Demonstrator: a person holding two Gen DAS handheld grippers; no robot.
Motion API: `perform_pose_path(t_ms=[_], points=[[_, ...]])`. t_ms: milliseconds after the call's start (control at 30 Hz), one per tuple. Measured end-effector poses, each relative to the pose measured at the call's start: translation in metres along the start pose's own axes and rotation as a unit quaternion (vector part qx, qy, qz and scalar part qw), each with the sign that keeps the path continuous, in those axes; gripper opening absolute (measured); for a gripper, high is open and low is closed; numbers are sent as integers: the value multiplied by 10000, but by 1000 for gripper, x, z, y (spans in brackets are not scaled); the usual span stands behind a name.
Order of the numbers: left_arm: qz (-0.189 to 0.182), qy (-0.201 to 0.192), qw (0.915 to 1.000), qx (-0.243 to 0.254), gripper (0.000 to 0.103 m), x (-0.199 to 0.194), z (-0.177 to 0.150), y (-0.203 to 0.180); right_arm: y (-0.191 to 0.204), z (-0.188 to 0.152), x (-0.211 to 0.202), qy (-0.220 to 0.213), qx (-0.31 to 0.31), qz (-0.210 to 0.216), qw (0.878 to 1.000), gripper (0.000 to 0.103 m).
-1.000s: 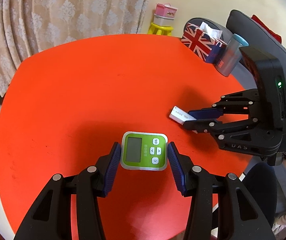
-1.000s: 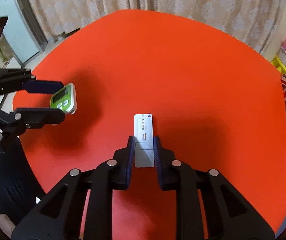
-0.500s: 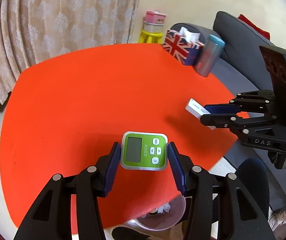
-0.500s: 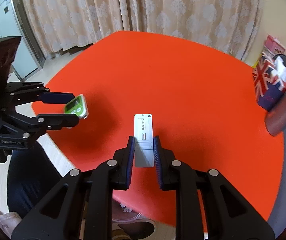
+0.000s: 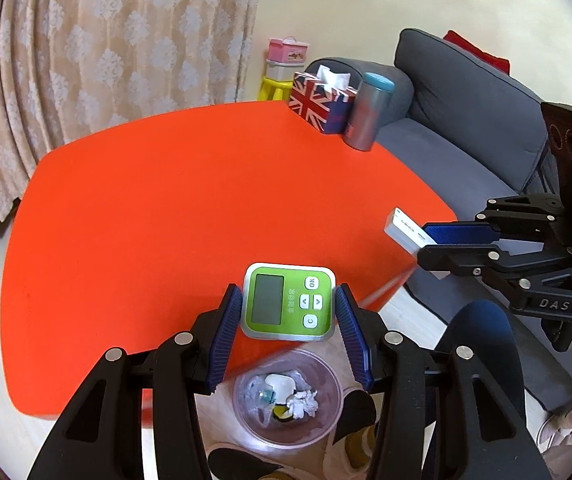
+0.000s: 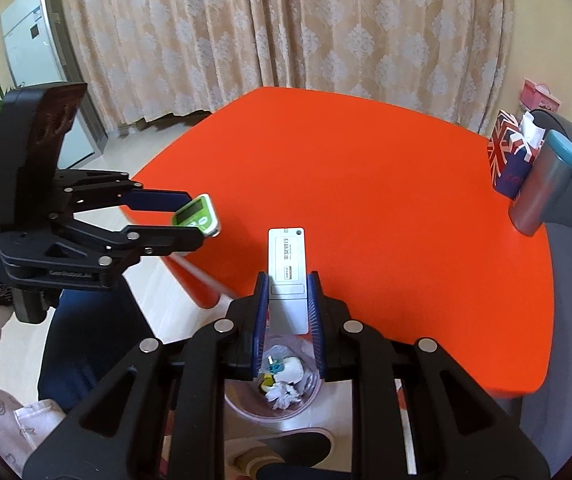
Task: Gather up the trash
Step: 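Carry the timer and USB stick over the bin and open both tools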
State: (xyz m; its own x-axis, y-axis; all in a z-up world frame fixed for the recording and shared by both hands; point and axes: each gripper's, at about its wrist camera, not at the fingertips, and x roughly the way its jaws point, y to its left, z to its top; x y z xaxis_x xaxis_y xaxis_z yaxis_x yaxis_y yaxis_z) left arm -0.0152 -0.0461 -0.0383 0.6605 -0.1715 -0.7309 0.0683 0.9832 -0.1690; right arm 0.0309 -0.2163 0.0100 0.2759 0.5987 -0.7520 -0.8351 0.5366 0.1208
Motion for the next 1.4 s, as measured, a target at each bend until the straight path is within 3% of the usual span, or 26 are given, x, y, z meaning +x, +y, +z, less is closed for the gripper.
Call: perform_pose_path(t_ms=[333,633,700,733,767,967,1400], points=[[-1,53,9999,-111,48,-4,-38,-2,23,-39,12,256,7,294,9992,19],[7,43,9999,-164,48,-7,-42,1,27,-43,29,378,22,485,9981,20],[6,30,9999,-164,48,-6,-41,2,26,-44,31,389,56,541,9978,30],[7,29,9999,-164,48,-6,-41,2,24,-44,32,379,65,529,9979,59],[1,37,9998,-170,48,-5,-41,1,21,-45,31,336,94,522,9980,81],[-13,91,9999,-144,48,-2,-40,0,12,-45,29,200,292,413,9985,93],[-100,184,9998,-17,48,5,-43,-11,8,-52,18,123,428,224,9988,95]])
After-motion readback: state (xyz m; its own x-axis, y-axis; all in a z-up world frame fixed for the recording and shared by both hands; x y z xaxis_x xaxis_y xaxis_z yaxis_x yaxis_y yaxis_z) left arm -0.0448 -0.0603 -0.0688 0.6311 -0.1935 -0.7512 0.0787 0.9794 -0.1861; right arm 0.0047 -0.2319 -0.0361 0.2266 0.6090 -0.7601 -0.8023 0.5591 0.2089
